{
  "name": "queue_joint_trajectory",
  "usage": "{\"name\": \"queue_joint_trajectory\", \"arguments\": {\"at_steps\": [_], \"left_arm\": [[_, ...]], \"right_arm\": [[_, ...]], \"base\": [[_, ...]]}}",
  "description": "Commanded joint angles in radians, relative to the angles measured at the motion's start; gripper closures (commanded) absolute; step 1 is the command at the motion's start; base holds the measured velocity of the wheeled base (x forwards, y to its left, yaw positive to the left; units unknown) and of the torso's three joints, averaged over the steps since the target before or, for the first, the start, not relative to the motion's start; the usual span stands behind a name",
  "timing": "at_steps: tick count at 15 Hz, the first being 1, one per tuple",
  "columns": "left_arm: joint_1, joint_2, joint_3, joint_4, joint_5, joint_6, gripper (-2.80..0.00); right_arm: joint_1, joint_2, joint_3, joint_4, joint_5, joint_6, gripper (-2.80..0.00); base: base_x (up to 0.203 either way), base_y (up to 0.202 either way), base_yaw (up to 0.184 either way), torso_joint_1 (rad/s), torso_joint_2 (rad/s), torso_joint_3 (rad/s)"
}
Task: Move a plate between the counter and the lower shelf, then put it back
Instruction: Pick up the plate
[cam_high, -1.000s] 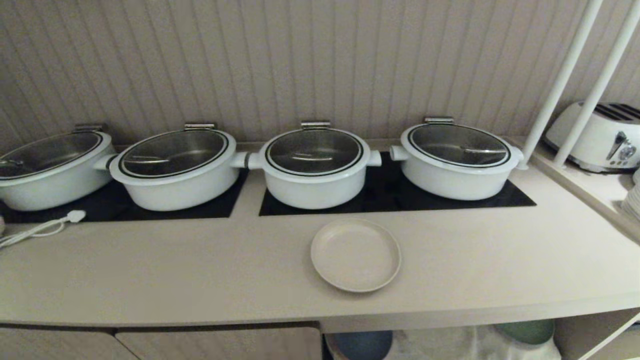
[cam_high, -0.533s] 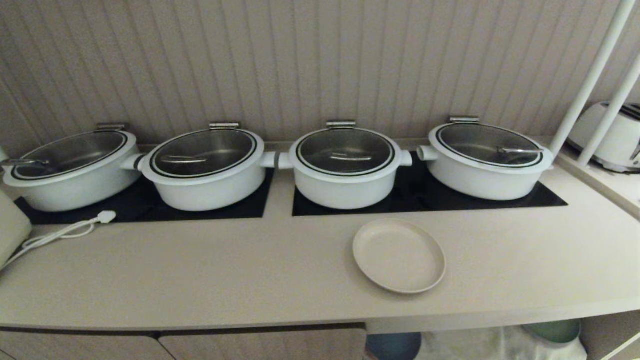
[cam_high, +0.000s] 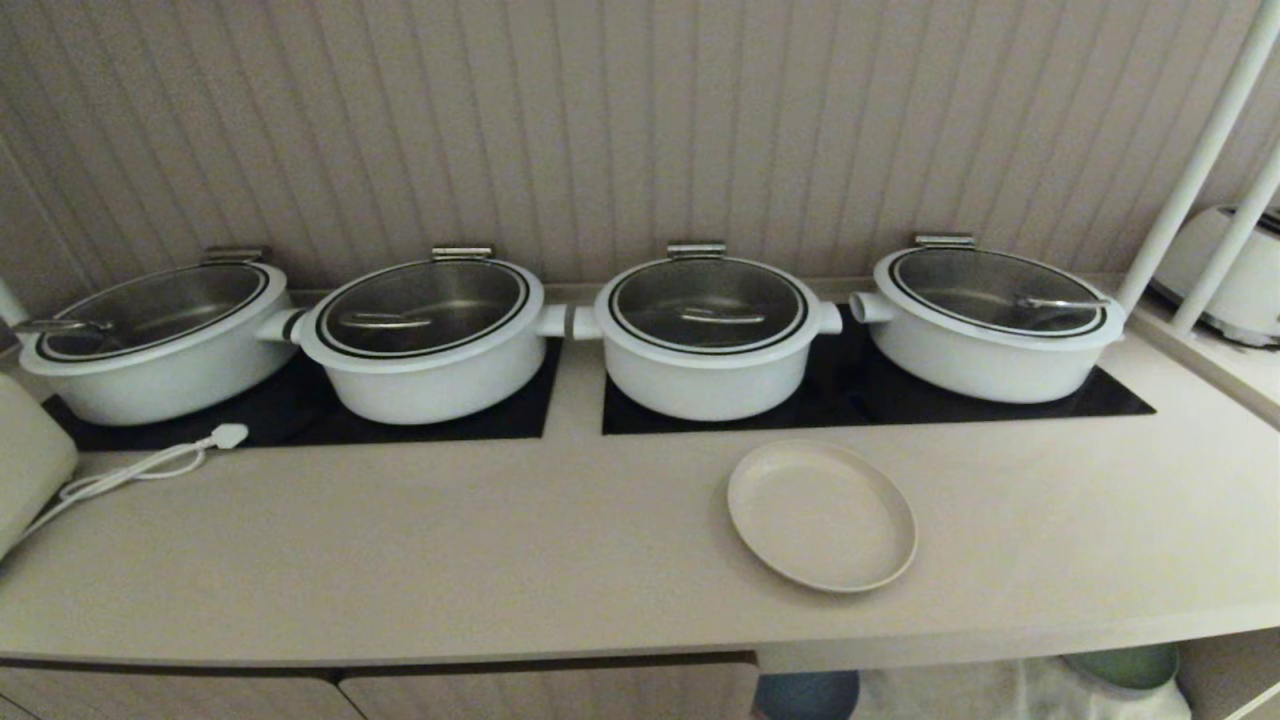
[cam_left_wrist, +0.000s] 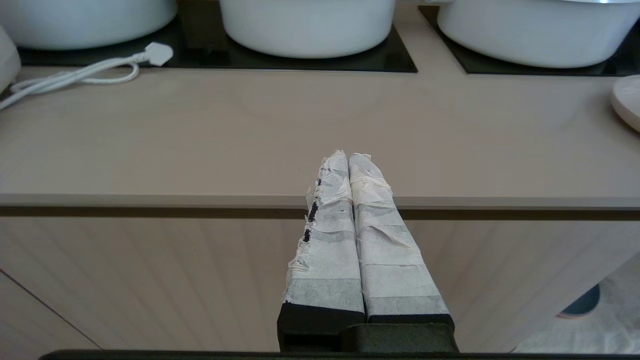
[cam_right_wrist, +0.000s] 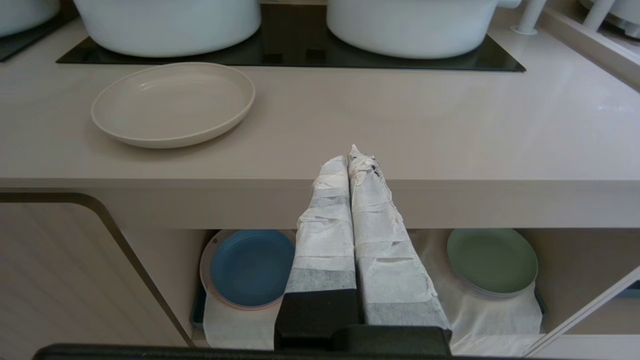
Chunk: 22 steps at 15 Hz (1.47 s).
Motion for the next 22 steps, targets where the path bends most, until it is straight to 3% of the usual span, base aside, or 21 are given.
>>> {"name": "queue_joint_trajectory", "arguments": {"at_steps": [1, 17, 22], "left_arm": [[0.0, 0.0, 0.0, 0.0, 0.001, -0.001, 0.0], [0.0, 0.0, 0.0, 0.0, 0.001, -0.001, 0.0], [0.0, 0.0, 0.0, 0.0, 0.001, -0.001, 0.0]], "right_arm": [[-0.001, 0.001, 0.0, -0.001, 0.0, 0.0, 0.0], [-0.001, 0.001, -0.007, 0.002, 0.013, -0.009, 0.0], [0.0, 0.112, -0.163, 0.081, 0.026, 0.001, 0.0]], "base": [[0.0, 0.0, 0.0, 0.0, 0.0, 0.0], [0.0, 0.0, 0.0, 0.0, 0.0, 0.0], [0.0, 0.0, 0.0, 0.0, 0.0, 0.0]]}}
